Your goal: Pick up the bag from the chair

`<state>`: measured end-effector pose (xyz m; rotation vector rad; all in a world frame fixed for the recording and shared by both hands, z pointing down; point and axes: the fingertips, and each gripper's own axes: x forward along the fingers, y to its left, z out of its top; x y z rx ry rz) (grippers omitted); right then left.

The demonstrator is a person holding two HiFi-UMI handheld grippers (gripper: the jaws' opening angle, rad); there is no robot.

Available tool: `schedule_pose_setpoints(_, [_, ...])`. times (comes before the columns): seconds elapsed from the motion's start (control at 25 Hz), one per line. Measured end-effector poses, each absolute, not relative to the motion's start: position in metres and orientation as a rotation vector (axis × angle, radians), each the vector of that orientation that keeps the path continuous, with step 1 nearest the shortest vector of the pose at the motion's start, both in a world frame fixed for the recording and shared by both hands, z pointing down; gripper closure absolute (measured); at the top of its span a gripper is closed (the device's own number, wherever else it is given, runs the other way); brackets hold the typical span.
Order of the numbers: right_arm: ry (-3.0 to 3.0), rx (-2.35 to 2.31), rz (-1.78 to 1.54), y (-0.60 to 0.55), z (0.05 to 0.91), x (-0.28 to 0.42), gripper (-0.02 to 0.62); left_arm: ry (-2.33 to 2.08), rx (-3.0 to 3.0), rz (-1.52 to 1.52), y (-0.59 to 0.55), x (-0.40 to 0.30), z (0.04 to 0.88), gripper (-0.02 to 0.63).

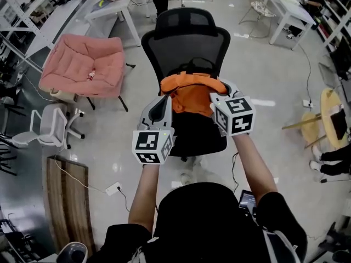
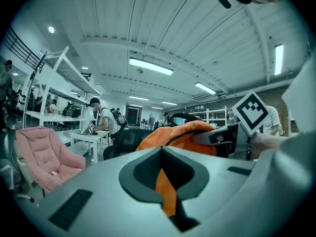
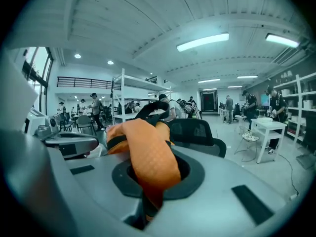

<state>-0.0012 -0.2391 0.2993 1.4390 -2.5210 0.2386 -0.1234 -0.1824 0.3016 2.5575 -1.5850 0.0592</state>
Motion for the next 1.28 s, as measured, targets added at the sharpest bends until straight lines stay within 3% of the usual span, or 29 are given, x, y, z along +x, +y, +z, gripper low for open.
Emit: schedule_pose_setpoints(1.28, [-2.649, 1.567, 0.079, -0.109, 0.205, 0.005, 0.583, -1.618, 2.714, -0.115, -0.062, -0.125, 0.216, 0.597])
